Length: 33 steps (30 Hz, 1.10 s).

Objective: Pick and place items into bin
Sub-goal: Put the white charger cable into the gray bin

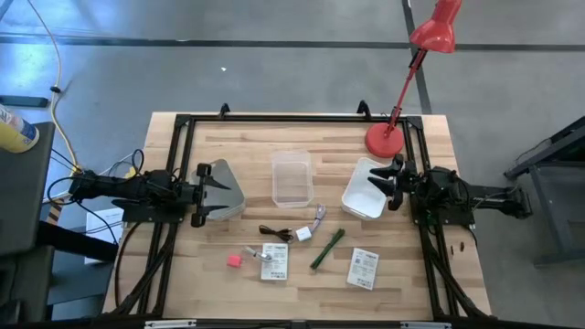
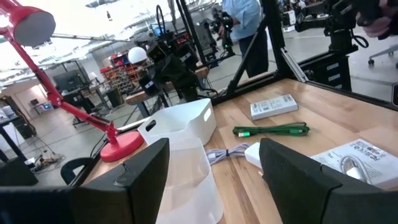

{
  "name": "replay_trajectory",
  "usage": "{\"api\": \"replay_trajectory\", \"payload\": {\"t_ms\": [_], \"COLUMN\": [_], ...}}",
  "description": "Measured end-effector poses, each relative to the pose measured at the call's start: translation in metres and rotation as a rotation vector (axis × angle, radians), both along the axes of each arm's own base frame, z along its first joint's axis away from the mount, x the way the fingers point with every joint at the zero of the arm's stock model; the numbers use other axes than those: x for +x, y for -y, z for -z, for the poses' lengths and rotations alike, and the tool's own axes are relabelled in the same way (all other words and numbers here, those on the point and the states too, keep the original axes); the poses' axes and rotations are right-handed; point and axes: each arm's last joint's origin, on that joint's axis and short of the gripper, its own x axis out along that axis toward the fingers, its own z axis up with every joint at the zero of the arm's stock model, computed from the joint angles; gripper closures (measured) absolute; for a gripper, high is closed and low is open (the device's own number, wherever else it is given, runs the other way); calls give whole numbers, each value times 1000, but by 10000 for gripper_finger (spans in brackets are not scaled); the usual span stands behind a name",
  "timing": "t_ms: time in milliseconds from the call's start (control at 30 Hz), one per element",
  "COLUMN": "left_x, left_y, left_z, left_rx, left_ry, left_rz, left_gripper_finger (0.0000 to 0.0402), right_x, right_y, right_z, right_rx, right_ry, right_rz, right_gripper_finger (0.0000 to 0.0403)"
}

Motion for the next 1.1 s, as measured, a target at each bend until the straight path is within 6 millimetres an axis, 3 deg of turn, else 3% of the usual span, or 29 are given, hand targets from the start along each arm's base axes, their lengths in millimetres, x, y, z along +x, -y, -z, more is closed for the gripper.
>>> {"api": "replay_trajectory", "payload": {"t_ms": [133,300,433,667,900,1100], "left_x": [0,0,-1,-1,-2,6], "left_y": [1,-2,-1,-2,9,18], "left_z": [-1,-3,-11,-13,-17,-19], "left_rx": [-48,5,-127,-160,-232,-216], "left_ry": [10,33,119,142,136,143], "left_rz": [22,-54,-10,-66,309,353], "left_gripper_finger": [165,165,165,165,165,165], "right_x": [0,0,-1,-6,-8,-5], "right_y": [0,0,-1,-8,-12,-12], "right_z": [1,-1,-14,-36,-44,-56], "right_rx": [-50,-287,-192,-275,-224,-289], "right_ry": [-19,-63,107,221,249,248], "right_rz": [5,26,-26,-229,-360,-359], "right_gripper_finger": [261,261,261,261,261,261]}}
